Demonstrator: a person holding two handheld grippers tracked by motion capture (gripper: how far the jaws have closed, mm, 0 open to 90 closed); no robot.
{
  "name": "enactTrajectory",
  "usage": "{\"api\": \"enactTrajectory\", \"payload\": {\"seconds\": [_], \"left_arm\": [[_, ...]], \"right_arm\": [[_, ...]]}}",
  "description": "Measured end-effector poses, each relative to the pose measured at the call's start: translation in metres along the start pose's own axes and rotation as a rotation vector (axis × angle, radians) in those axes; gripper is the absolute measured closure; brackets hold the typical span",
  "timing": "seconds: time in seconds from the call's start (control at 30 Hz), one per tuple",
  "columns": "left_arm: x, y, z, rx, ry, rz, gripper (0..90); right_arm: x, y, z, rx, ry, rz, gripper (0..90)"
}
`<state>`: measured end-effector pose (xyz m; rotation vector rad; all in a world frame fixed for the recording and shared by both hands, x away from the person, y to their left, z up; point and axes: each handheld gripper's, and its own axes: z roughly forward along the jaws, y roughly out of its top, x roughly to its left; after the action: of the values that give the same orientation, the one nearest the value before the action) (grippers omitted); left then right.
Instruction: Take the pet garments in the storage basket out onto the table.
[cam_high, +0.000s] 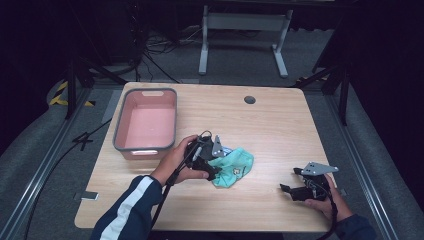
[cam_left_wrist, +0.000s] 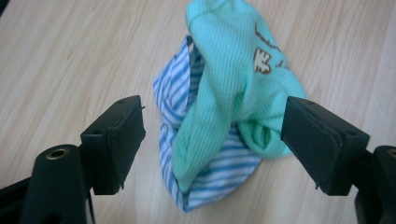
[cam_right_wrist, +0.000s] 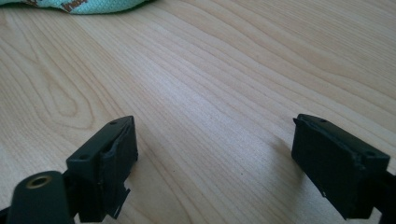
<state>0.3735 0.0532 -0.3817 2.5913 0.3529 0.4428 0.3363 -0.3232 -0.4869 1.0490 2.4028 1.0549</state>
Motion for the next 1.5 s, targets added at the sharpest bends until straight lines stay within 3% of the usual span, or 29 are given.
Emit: {"api": "enactTrajectory", "payload": {"seconds": [0.57,1.03,1.37,1.5], "left_arm": [[-0.001,-0.036,-0.013,0.04,0.047,0.006,21.6],[-0.009,-0.064,-0.021,0.095,0.081,0.007,21.3],[-0.016,-0.1,-0.03,0.116,0.104,-0.011,20.5],[-0.017,-0.12,-0.033,0.157,0.12,-0.035,20.3]], "right_arm": [[0.0,0.0,0.0,0.0,0.0,0.0,14.9],[0.0,0.0,0.0,0.001,-0.001,-0.001,14.9],[0.0,0.0,0.0,0.001,-0.003,0.001,14.9],[0.0,0.0,0.0,0.0,-0.004,0.003,14.9]]}}
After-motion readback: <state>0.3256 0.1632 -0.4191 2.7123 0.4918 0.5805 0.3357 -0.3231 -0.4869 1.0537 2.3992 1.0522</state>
